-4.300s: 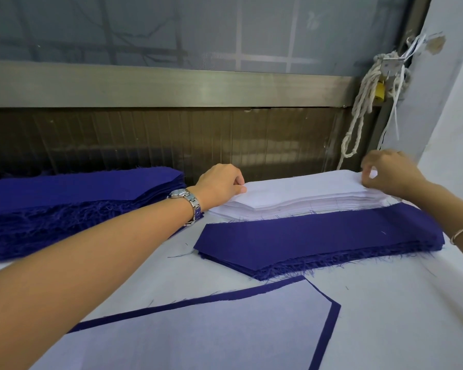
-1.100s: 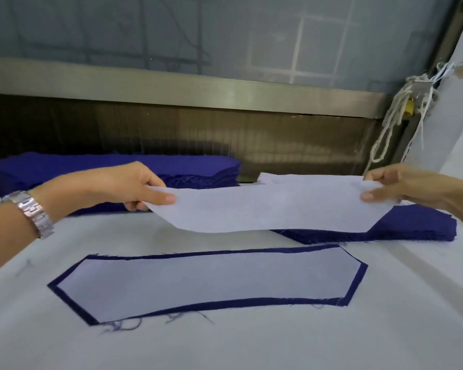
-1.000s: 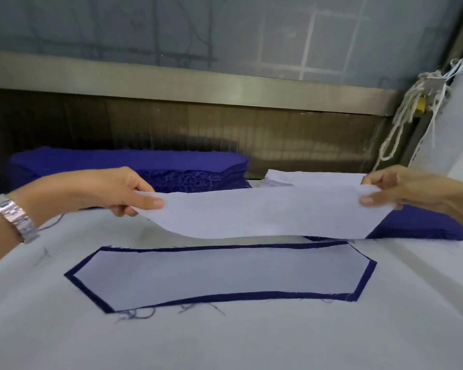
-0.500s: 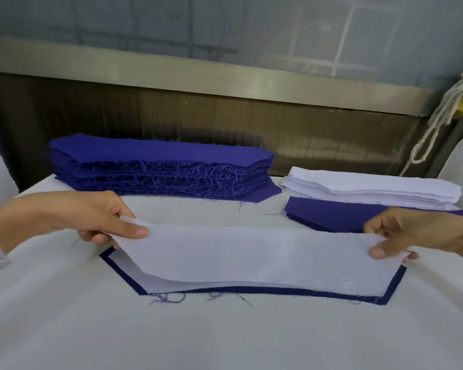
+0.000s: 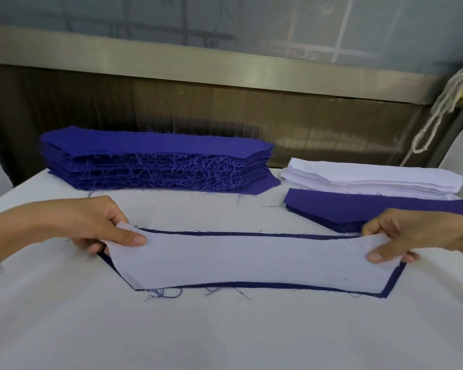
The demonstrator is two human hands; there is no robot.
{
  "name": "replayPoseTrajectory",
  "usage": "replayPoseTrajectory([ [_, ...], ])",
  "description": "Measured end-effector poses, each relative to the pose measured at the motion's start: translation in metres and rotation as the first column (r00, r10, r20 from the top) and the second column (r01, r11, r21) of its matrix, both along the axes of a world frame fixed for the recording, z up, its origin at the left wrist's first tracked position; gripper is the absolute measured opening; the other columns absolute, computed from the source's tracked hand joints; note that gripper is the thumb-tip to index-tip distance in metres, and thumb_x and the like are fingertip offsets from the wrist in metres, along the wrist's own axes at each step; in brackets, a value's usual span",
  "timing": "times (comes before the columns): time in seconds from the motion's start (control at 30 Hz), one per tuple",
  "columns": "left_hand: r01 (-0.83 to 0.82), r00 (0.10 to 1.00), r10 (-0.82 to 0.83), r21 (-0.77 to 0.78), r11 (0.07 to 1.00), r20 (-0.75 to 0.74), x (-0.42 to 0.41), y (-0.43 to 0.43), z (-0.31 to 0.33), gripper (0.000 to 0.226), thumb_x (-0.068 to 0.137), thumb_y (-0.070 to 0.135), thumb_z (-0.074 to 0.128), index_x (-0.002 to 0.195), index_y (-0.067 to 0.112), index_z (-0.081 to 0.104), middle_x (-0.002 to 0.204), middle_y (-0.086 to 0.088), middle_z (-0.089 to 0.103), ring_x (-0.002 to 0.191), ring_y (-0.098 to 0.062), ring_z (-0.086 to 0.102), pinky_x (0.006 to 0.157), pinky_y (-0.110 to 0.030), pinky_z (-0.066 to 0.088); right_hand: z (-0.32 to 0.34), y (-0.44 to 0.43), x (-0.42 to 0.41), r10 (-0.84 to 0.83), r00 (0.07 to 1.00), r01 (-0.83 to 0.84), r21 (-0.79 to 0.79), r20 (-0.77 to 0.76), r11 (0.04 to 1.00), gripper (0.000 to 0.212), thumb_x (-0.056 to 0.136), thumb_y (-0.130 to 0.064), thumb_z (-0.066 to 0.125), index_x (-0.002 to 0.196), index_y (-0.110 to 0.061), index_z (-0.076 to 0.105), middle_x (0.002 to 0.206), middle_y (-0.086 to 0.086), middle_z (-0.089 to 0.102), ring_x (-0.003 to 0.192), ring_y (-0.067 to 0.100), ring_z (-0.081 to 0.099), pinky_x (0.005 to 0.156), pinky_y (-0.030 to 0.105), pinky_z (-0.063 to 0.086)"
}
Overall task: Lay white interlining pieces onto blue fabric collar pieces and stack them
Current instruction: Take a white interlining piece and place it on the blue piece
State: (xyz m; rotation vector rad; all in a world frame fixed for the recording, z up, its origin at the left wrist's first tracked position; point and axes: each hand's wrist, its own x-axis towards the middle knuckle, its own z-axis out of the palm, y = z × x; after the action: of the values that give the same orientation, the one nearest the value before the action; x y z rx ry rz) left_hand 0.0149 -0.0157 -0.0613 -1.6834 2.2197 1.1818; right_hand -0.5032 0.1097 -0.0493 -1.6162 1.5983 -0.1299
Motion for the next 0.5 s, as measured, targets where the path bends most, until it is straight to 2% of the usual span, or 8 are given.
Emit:
replayPoseTrajectory([
  [0.07, -0.02, 1.0, 0.02, -0.009, 1.0, -0.007, -0.002, 0.002, 0.0, 0.043, 0.064, 0.064, 0.075, 0.068, 0.021, 0.078, 0.057, 0.002, 0.063, 0.041, -0.008, 0.046, 0.041, -0.017, 0.025, 0.001, 0.001, 0.0, -0.005, 1.0, 0.005, -0.002, 0.005, 1.0, 0.035, 0.072, -0.048, 0.088, 0.083, -0.018, 0.075, 0.079, 0.006, 0.07, 0.055, 0.011, 0.052, 0.05, 0.02, 0.042],
  [0.27, -0.056, 0.998, 0.057, -0.041, 0.998, 0.011, -0.007, 0.006, 0.001, 0.046, 0.063, 0.064, 0.075, 0.073, 0.019, 0.08, 0.059, 0.0, 0.067, 0.042, -0.009, 0.048, 0.042, -0.017, 0.026, 0.001, 0.003, -0.003, -0.036, 0.999, 0.036, 0.001, -0.007, 0.999, 0.03, 0.075, -0.045, 0.085, 0.086, -0.018, 0.076, 0.08, 0.012, 0.072, 0.057, 0.012, 0.056, 0.051, 0.02, 0.044],
  [0.37, -0.055, 0.998, 0.056, -0.045, 0.997, 0.016, -0.008, 0.008, 0.002, 0.047, 0.063, 0.064, 0.073, 0.075, 0.02, 0.081, 0.059, 0.001, 0.067, 0.042, -0.009, 0.049, 0.043, -0.018, 0.026, 0.002, 0.004, -0.007, -0.045, 0.998, 0.045, -0.001, -0.039, 0.999, 0.042, 0.072, -0.052, 0.086, 0.087, -0.015, 0.075, 0.075, 0.014, 0.071, 0.056, 0.013, 0.056, 0.052, 0.021, 0.044],
  [0.5, -0.047, 0.998, 0.049, -0.075, 0.996, 0.024, -0.007, 0.009, 0.002, 0.047, 0.064, 0.067, 0.071, 0.074, 0.022, 0.081, 0.059, 0.002, 0.068, 0.044, -0.01, 0.052, 0.043, -0.018, 0.026, 0.002, 0.003, -0.01, -0.053, 0.994, 0.052, -0.012, -0.095, 0.999, 0.064, 0.067, -0.056, 0.087, 0.092, 0.0, 0.069, 0.076, 0.018, 0.071, 0.056, 0.014, 0.057, 0.052, 0.021, 0.045],
])
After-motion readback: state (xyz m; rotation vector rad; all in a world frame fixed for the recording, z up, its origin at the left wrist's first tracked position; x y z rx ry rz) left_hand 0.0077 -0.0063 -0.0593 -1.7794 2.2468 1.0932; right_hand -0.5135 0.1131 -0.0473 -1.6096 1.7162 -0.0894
